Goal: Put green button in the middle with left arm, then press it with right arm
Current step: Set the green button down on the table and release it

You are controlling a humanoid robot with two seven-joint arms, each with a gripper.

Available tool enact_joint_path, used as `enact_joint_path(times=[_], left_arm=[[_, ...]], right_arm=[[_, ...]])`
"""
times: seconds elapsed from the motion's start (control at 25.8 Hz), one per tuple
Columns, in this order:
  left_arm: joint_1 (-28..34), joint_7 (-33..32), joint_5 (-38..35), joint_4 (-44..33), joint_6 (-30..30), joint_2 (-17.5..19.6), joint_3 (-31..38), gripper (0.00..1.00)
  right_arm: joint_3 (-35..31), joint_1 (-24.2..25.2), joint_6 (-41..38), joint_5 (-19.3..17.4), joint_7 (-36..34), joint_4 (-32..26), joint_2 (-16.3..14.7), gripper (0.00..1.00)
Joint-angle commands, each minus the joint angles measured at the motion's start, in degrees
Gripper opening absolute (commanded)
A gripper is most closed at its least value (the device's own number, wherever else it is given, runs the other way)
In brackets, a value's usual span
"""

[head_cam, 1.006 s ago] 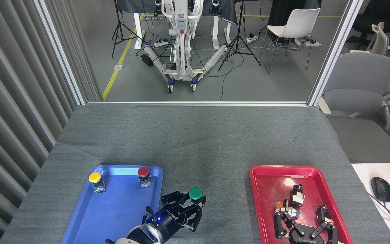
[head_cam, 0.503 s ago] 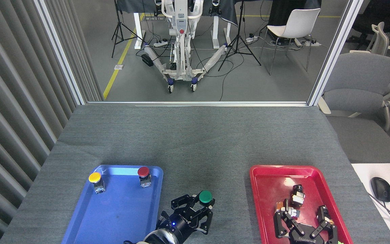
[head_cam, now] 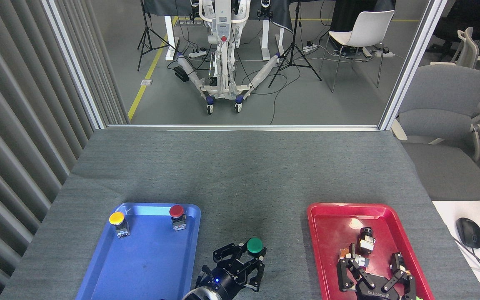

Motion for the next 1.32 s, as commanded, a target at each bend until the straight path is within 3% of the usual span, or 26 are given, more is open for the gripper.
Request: enact_joint_path(times=[0.0, 0.08, 0.27, 0.54, 0.74, 1.05, 1.28], left_arm=[[-0.08, 0.09, 0.05, 0.26, -0.41, 0.11, -0.35, 0.28], [-0.08, 0.09, 0.05, 0.61, -0.41, 0.03, -0.35, 0.40], [-0.17, 0.18, -0.04, 0.34, -1.02, 0.03, -1.93, 1.00], [-1.05, 0.09, 0.14, -1.06, -1.55, 0.20, -2.81, 1.00], [0.98, -0.70, 0.76, -7.92, -1.46, 1.34, -2.64, 1.00], [8.10, -0.70, 0.76, -23.74, 0.56, 10.66, -0.88, 1.00], [9.33, -0.70, 0.93, -27.52, 0.91, 14.97, 9.49, 1.00]], right_arm=[[0.00, -0.10, 0.01, 0.00, 0.01, 0.04, -0.05, 1.00], [0.00, -0.19, 0.01, 0.00, 0.01, -0.05, 0.04, 1.00], [0.00, -0.28, 0.01, 0.00, 0.01, -0.05, -0.05, 1.00], [0.00, -0.28, 0.01, 0.09, 0.01, -0.04, -0.14, 1.00], [0.00, -0.28, 0.45, 0.09, 0.01, -0.05, -0.14, 1.00], [0.00, -0.19, 0.89, 0.09, -0.16, -0.05, -0.05, 1.00], [0.00, -0.19, 0.89, 0.18, -0.16, -0.05, -0.14, 1.00]])
